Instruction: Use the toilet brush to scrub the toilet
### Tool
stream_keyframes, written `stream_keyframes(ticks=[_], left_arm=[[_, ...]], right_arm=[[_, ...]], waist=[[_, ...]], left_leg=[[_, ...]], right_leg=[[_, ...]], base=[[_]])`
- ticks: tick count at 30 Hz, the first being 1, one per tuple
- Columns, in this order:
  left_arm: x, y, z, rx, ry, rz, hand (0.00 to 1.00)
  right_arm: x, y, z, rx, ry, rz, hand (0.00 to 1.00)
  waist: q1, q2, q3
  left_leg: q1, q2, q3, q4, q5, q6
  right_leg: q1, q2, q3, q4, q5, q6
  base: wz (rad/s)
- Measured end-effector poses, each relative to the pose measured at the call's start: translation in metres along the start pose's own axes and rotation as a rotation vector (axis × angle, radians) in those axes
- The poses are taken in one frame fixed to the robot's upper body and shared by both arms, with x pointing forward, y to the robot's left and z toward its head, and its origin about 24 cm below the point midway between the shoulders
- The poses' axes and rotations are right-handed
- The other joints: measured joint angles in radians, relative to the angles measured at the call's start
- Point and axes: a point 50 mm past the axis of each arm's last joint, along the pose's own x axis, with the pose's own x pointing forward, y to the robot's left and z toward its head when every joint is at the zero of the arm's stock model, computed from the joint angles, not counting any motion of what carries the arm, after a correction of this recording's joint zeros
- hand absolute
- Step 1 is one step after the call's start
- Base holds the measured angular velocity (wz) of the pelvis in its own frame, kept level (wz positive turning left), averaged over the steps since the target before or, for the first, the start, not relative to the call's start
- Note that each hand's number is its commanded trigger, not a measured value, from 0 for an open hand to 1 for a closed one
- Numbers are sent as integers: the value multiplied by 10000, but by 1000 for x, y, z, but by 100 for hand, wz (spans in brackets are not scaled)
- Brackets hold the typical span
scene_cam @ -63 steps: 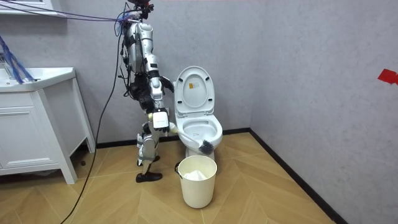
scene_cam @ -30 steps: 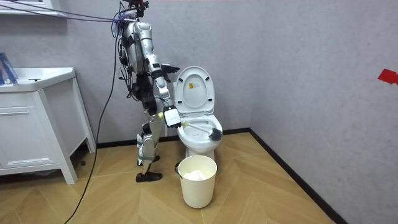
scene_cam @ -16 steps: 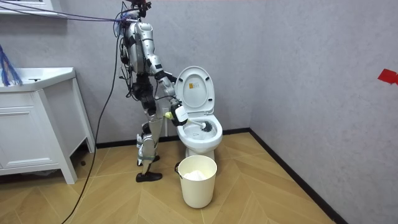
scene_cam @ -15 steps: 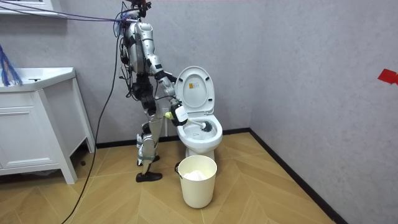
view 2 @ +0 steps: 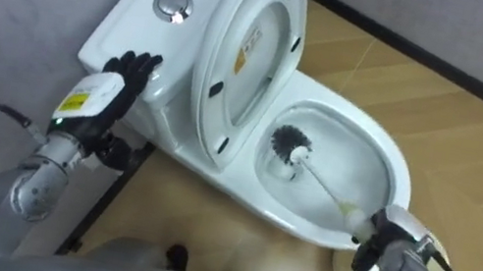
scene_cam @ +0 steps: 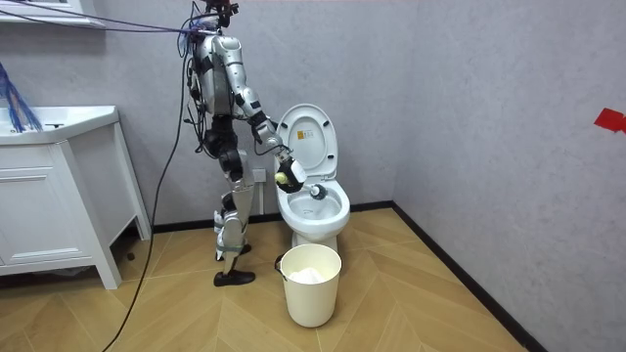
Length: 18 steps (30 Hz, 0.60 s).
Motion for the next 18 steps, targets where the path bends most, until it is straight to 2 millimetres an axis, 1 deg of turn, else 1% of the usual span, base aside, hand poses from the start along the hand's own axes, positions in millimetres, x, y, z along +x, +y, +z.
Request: stream_keyframes(ticks=[2, 4, 5, 7, 8, 9, 11, 12, 13, 14, 16, 18], left_arm=[[4, 1, 1, 51, -233, 219, 0], [9, 4, 4, 190, -440, 531, 0], [12, 6, 5, 215, -580, 758, 0], [19, 8, 9, 361, -828, 1068, 0], [24, 13, 12, 424, -1041, 1370, 0], [29, 17, 15, 505, -1253, 1630, 0], [33, 21, 18, 632, -1466, 1979, 0], [36, 24, 20, 753, -1608, 2251, 0], [37, 27, 21, 785, -1689, 2401, 0], [40, 31, 24, 945, -1876, 2692, 0], [44, 39, 28, 1306, -2211, 3066, 0], [46, 47, 29, 1561, -2430, 3407, 0]], right_arm=[[0, 1, 1, -508, -101, 22, 100], [1, -3, 2, -582, -131, -285, 100], [1, -7, 3, -664, -178, -536, 100], [2, -15, 0, -860, -146, -886, 100], [2, -20, -2, -1067, -117, -1135, 100], [3, -26, -4, -1235, -103, -1358, 100], [3, -32, -4, -1381, -47, -1598, 100], [4, -36, -5, -1485, 24, -1788, 100], [4, -41, -4, -1501, 27, -1969, 100], [4, -47, -5, -1624, 57, -2166, 100], [5, -56, -6, -1622, 79, -2385, 100], [6, -66, -5, -1904, 50, -2570, 100]], waist=[[124, 27, -2], [150, 26, 14], [153, 26, 41], [184, 107, 94], [170, 210, 162], [195, 278, 200], [215, 309, 208], [250, 367, 202], [260, 369, 209], [302, 362, 225], [391, 345, 247], [460, 379, 274]], left_leg=[[-265, 4, 29, 15, 67, 0], [-629, 0, 21, 81, 156, 3], [-867, 0, 1, 150, 213, 0], [-1337, 11, -51, 420, 228, 0], [-1695, 15, -98, 628, 227, 2], [-2071, 45, -129, 817, 233, 9], [-2530, 54, -130, 1051, 253, 14], [-2862, 13, -154, 1221, 253, 14], [-3024, 0, -172, 1298, 254, 12], [-3357, 1, -202, 1432, 302, 8], [-3806, 9, -235, 1632, 366, -16], [-4185, 24, -288, 1849, 379, -44]], right_leg=[[-391, -33, 86, 215, -6, -10], [-787, -67, 84, 408, -15, -39], [-1023, -87, 59, 513, -6, -75], [-1409, -85, -19, 680, 18, -118], [-1716, -111, -87, 883, 2, -157], [-2052, -151, -165, 1078, -23, -199], [-2525, -198, -176, 1315, -59, -251], [-2860, -232, -206, 1544, -105, -289], [-3041, -261, -224, 1664, -136, -311], [-3414, -352, -243, 1944, -191, -351], [-3891, -375, -199, 2231, -219, -406], [-4203, -392, -304, 2335, -197, -483]], base=[[-5], [2], [8], [9], [8], [7], [0], [0], [6], [6], [3], [3]])
